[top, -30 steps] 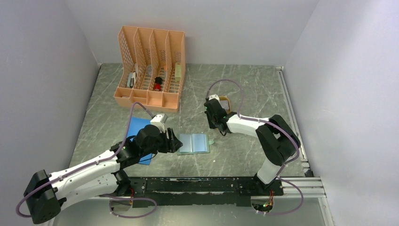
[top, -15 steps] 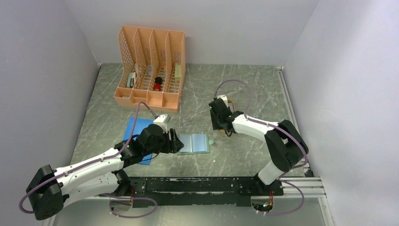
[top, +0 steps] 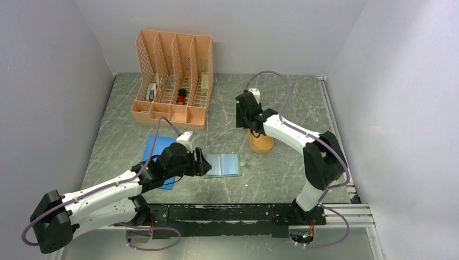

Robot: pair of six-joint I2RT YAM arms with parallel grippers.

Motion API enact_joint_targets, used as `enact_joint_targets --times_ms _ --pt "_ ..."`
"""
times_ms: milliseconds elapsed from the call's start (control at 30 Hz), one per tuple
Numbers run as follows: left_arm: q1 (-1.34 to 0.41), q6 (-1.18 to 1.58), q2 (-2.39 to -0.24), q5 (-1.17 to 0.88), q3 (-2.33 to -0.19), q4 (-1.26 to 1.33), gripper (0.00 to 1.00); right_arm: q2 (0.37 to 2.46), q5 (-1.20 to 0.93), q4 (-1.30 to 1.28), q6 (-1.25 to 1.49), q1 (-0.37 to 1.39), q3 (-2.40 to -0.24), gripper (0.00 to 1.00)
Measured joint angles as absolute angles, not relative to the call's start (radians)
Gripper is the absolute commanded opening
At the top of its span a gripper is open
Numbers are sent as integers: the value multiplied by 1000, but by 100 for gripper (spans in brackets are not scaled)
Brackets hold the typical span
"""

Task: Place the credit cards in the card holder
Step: Move the storage box to the center of the board.

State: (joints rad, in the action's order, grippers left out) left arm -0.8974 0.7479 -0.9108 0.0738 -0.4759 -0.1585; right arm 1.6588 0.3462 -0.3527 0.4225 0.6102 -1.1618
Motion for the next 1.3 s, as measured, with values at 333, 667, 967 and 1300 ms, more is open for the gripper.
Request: enact_joint_targets --times_ms 333,667,967,1300 --pt "-897 741 -904 75 -480 -169 62 1867 372 -378 390 577 -1307 45" --pt "-897 736 -891 78 -480 -173 62 1897 373 -396 340 551 -1320 28" --pt "-897 737 -891 78 -480 -173 62 1897 363 -396 270 567 -1320 14" --pt "-897 738 -885 78 -480 -173 61 1897 352 -395 178 617 -1320 7"
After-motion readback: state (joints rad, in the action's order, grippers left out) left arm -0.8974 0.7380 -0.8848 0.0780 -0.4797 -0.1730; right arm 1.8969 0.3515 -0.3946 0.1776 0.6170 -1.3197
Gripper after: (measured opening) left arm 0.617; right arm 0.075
